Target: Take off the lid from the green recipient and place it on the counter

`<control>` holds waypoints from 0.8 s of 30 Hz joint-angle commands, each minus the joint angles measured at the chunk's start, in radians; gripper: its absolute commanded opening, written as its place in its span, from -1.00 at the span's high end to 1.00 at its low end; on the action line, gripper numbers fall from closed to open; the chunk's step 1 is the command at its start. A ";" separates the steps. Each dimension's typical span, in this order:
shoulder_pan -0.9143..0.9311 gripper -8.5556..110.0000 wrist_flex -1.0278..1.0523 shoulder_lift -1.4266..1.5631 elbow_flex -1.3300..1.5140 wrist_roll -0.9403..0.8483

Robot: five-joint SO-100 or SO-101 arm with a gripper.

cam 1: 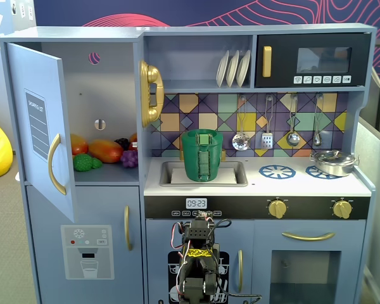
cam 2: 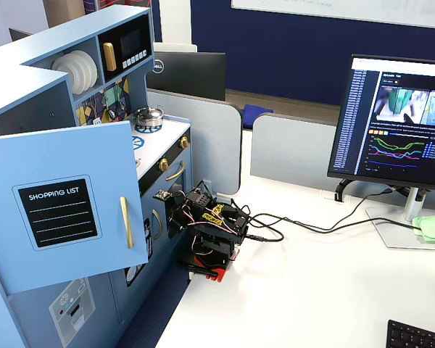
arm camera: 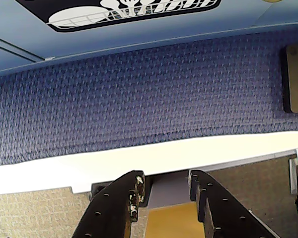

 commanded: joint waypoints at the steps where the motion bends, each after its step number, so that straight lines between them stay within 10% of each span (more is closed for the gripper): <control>1: -0.011 0.86 0.175 -0.006 0.012 0.029; 13: -0.008 0.86 0.126 -0.006 0.011 0.023; 24: 0.037 0.68 -0.663 -0.229 -0.400 -0.067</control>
